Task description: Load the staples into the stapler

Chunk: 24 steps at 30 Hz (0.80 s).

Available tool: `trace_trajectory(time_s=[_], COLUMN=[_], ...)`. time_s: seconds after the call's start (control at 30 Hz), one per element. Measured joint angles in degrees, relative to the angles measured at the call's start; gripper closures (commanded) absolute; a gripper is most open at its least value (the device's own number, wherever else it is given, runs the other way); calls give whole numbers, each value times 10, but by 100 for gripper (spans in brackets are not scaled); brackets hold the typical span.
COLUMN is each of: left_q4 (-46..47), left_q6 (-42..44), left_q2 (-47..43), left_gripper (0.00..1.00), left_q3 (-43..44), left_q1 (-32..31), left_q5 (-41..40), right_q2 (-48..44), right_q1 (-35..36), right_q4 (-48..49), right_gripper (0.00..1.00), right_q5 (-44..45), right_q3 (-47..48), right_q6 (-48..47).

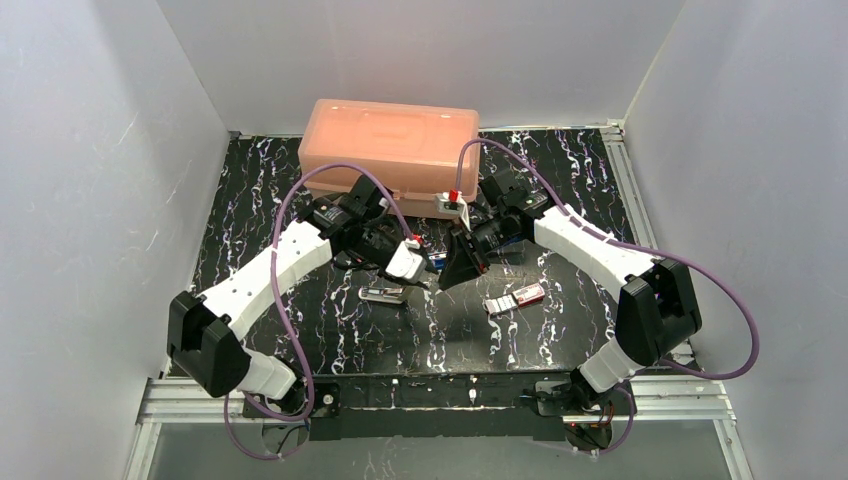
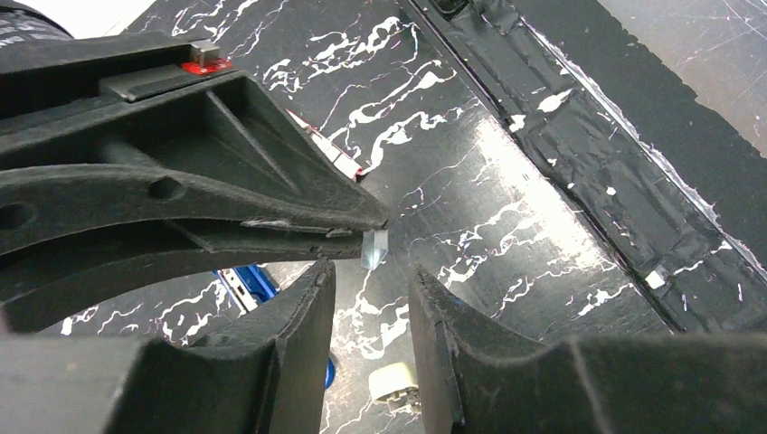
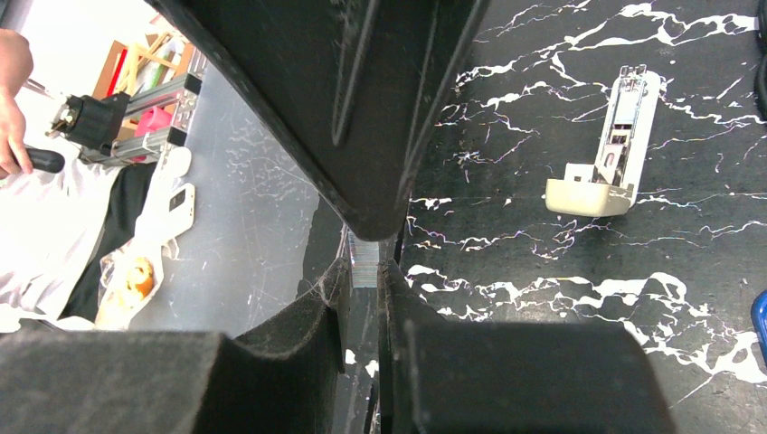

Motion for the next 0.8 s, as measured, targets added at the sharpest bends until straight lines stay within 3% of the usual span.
trace_trajectory(time_s=[0.8], left_q4=[3], left_q6=[15], left_q2=[15], left_gripper=[79], left_q3=[-1], left_q1=[-22], left_q5=[-30], right_q2=[2], right_q1=[-5], right_q4=[13], right_gripper=[83], right_q5=[-6], right_q3=[-9], right_q6=[17])
